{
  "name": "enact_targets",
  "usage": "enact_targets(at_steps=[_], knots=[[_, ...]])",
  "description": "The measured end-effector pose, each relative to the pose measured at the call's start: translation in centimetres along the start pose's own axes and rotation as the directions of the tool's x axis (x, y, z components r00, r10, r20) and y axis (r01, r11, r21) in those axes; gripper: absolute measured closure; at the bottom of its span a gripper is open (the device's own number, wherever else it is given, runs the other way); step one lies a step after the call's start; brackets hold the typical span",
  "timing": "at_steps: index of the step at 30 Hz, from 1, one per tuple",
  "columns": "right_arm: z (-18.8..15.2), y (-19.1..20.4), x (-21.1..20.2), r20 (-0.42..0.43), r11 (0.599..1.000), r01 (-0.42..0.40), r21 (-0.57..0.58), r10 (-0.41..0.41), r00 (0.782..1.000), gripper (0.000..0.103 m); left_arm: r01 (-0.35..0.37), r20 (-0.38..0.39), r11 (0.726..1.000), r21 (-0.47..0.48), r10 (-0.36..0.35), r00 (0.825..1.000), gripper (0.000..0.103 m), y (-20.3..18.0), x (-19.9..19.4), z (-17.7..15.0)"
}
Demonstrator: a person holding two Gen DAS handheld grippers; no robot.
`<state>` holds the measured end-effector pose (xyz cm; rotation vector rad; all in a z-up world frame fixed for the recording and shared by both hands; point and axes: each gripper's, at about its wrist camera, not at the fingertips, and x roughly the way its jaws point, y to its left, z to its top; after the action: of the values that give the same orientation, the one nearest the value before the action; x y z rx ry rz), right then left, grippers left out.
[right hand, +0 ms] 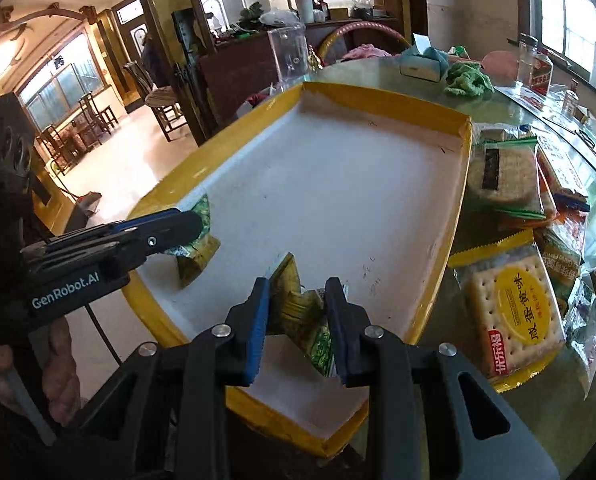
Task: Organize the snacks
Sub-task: 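Carry both green packets over the yellow-rimmed tray and open both tools, then move the right tool to the white milk biscuit pack while the left approaches the yellow cracker pack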
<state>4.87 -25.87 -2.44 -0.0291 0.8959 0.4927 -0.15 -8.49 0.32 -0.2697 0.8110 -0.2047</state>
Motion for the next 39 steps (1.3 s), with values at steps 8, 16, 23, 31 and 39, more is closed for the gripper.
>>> enact_targets(at_steps=[8, 16, 23, 31, 39], knots=[[-0.1, -0.2, -2.0, 0.061, 0.999, -0.042, 0.022, 0.04, 0.997, 0.055, 0.042, 0.044, 0.999, -0.033, -0.04, 0.998, 0.034, -0.5, -1.7, 0.1], [-1.2, -1.6, -5.5, 0.145, 0.993, -0.079, 0.083, 0.066, 0.987, 0.039, 0.044, 0.103, 0.998, -0.035, -0.041, 0.994, 0.028, -1.9, -3.7, 0.2], [-2.3, -2.9, -8.1, 0.195, 0.987, -0.095, 0.13, 0.069, 0.978, 0.029, 0.046, 0.109, 0.999, -0.012, -0.045, 0.993, 0.028, -3.9, -5.2, -0.3], [-4.2, -4.8, -10.7, 0.22, 0.967, -0.134, 0.218, 0.085, 0.972, 0.028, 0.086, 0.105, 0.995, 0.046, -0.09, 0.99, 0.027, -7.3, -7.6, -1.8], [-7.4, -7.4, -13.8, 0.236, 0.94, -0.068, 0.334, -0.013, 0.972, 0.028, 0.147, 0.04, 0.985, 0.088, -0.151, 0.988, 0.025, -10.7, -7.3, -4.0]])
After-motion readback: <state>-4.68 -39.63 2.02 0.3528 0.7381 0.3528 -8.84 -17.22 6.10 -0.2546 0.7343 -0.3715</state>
